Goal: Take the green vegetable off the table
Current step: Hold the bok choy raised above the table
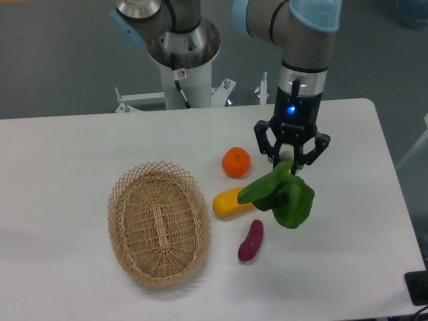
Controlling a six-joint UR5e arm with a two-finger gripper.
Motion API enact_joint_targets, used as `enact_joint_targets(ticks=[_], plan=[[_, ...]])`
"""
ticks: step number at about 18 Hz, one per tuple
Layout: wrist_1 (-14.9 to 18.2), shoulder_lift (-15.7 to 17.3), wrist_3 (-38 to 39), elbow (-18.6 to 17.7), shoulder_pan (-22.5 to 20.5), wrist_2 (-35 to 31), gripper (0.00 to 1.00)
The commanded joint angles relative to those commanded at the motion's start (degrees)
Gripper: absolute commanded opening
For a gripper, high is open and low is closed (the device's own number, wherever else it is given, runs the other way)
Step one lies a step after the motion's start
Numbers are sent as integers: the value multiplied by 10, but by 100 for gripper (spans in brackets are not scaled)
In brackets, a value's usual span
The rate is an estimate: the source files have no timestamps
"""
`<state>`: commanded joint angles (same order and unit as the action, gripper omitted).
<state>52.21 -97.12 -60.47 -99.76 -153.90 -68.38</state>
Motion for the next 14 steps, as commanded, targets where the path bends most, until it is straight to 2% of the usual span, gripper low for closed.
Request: enact_joint_targets(ticks=[14], plan=[[-1, -1, -1, 4, -1, 0, 31]])
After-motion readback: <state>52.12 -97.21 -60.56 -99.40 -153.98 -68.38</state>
